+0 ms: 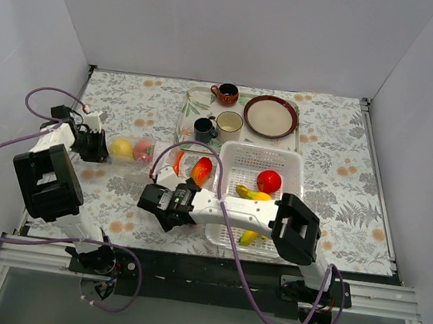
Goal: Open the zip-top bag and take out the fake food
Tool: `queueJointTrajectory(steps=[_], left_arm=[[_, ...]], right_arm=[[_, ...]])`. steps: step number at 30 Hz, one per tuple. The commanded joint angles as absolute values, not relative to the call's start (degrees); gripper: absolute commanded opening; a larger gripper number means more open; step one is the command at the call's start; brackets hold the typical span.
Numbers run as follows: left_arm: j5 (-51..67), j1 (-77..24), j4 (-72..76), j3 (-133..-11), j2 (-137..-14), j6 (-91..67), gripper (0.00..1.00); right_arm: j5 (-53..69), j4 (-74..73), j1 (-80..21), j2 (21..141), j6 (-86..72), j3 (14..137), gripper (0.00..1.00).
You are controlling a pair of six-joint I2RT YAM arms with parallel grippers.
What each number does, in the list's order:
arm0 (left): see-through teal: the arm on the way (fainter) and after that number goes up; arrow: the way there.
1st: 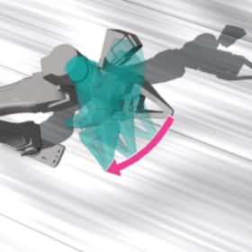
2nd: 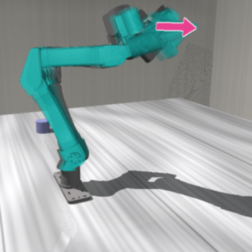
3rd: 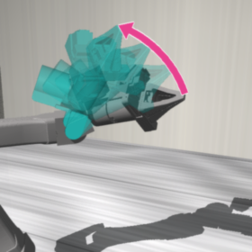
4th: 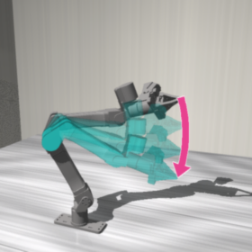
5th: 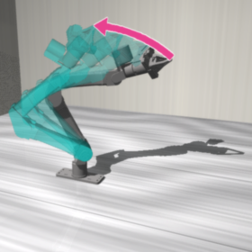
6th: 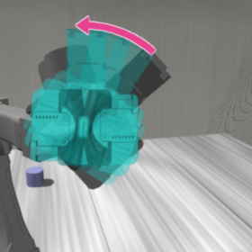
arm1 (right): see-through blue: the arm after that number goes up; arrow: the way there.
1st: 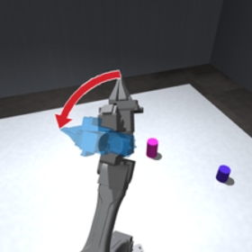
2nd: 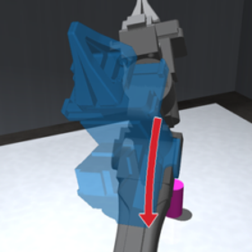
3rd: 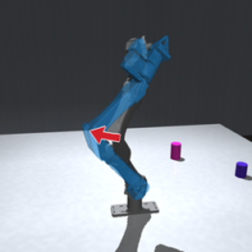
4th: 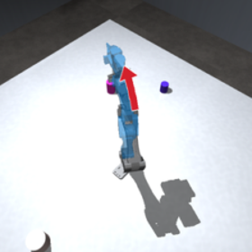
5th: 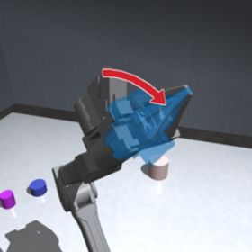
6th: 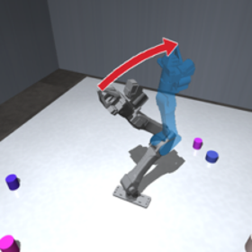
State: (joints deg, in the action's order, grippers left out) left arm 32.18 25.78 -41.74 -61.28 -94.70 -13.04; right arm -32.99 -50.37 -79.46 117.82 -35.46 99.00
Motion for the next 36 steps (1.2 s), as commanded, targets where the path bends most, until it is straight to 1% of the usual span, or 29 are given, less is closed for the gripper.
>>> queueJointTrajectory(steps=[1,5,9,17,25,32,34,35,36], left_arm=[[33.7,25.7,-41.1,-60.2,-90.8,-11.6,0.00],[35.2,25.8,-42.0,-59.5,-90.3,-10.2,0.00],[35.1,25.8,-41.4,-58.1,-89.2,-9.3,0.00],[34.4,25.7,-41.3,-56.2,-88.2,-7.6,0.00],[34.7,25.7,-41.0,-55.3,-88.0,-6.9,0.00],[34.2,25.7,-40.4,-55.0,-87.8,-6.8,0.00],[34.0,25.7,-40.3,-55.3,-87.9,-6.8,0.00],[33.8,25.7,-40.3,-55.3,-88.0,-6.8,0.00],[33.8,25.7,-40.3,-55.4,-87.9,-6.8,0.00]], right_arm=[[-33.1,-46.3,-79.0,109.6,-39.3,92.9,0.99],[-32.7,-44.5,-78.9,106.8,-40.6,86.5,0.98],[-33.3,-44.2,-78.8,106.4,-42.7,85.0,0.99],[-30.9,-41.7,-75.5,112.0,-40.7,88.7,0.99],[-26.3,-35.7,-70.9,112.9,-38.9,87.4,0.98],[-24.3,-34.0,-70.5,114.3,-36.9,88.3,0.99],[-23.2,-33.5,-70.6,114.3,-36.5,87.9,0.91],[-22.7,-32.9,-70.6,113.6,-36.0,87.5,0.85],[-21.8,-31.7,-70.5,113.3,-35.7,86.4,0.64]])
